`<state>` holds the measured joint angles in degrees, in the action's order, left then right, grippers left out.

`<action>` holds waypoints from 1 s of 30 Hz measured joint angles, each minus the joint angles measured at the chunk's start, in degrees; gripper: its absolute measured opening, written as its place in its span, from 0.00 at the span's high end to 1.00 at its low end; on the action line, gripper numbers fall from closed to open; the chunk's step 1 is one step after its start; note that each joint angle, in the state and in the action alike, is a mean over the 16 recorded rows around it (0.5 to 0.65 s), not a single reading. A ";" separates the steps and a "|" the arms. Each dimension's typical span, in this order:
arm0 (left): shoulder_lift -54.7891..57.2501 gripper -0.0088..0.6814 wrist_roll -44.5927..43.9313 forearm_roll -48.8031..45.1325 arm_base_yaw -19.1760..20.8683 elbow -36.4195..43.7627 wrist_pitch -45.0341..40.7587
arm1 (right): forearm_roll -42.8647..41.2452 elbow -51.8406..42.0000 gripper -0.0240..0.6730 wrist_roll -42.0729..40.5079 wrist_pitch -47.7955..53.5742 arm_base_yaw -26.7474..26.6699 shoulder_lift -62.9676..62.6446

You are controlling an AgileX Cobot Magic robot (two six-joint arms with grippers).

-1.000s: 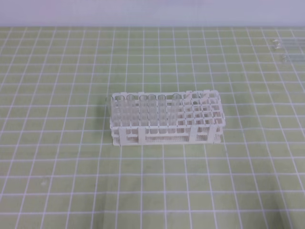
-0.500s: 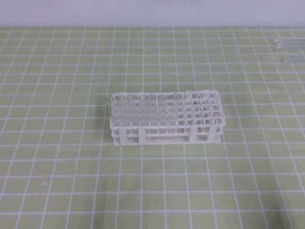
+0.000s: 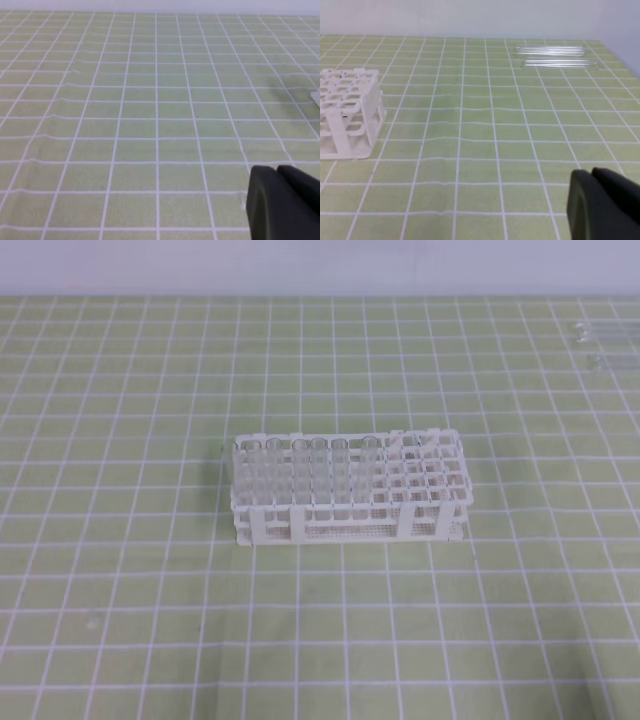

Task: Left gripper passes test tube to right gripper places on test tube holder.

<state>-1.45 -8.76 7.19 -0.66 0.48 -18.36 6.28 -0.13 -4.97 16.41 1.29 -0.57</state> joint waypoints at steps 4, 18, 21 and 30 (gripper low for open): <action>0.11 0.99 0.00 -0.02 0.00 -0.05 -0.06 | 0.00 0.00 0.99 0.00 0.00 0.00 0.01; 0.11 0.99 -0.02 -0.02 0.00 -0.05 -0.23 | 0.01 0.00 0.99 0.00 0.00 -0.07 0.09; -0.11 0.99 0.00 0.02 0.00 0.05 -0.06 | 0.02 0.00 0.99 0.00 0.00 -0.08 0.10; 0.11 0.99 0.00 -0.02 0.00 -0.05 0.00 | 0.04 0.00 0.99 0.03 -0.05 -0.08 0.10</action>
<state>-1.34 -8.76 7.17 -0.66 0.43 -18.36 6.32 -0.13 -4.94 16.36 1.20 -0.47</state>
